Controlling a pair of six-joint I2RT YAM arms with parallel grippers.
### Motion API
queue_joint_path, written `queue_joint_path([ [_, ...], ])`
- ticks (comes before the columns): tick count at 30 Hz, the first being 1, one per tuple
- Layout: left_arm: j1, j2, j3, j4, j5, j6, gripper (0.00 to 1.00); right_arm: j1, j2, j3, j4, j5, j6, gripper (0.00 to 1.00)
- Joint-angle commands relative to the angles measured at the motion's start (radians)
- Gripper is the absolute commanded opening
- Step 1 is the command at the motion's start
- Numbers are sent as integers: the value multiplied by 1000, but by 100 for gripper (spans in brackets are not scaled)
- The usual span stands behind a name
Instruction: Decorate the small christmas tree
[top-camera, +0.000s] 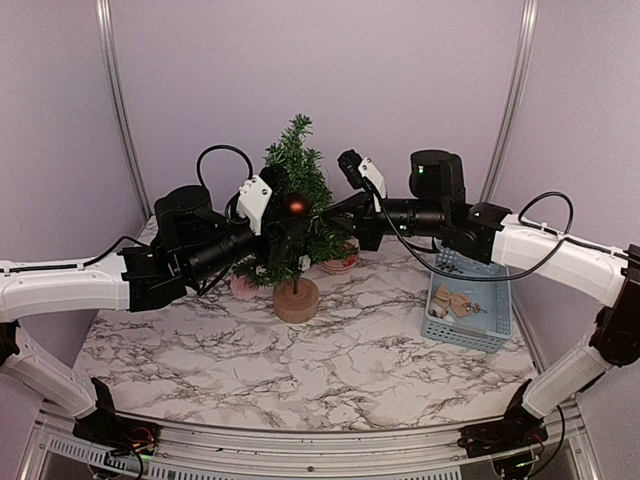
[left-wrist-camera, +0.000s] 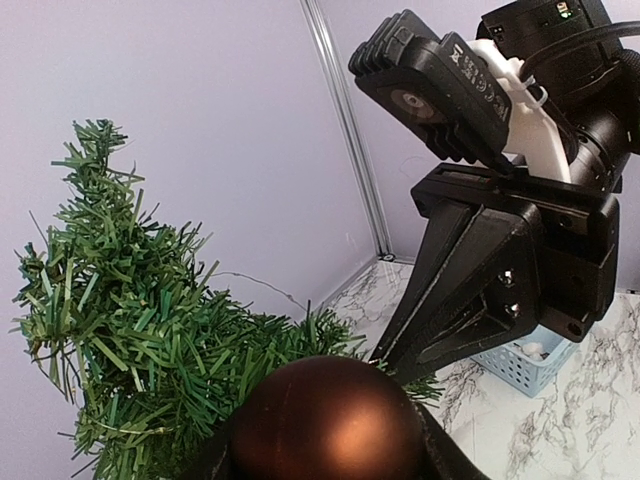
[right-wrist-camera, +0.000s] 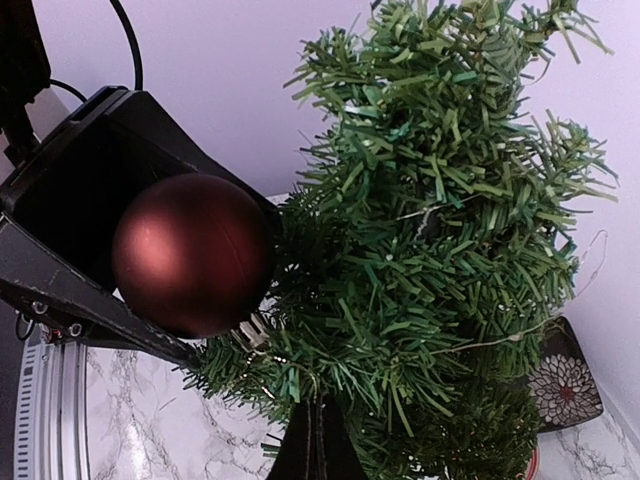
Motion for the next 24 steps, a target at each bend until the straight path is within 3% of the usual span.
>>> queue_joint_path([
  [1,0,3,27,1,-36,8,22,1,14,61,-9,18,3,0],
  [24,1,36,8,-1,-70,25,19,1,81,110,-60,47,-6,0],
])
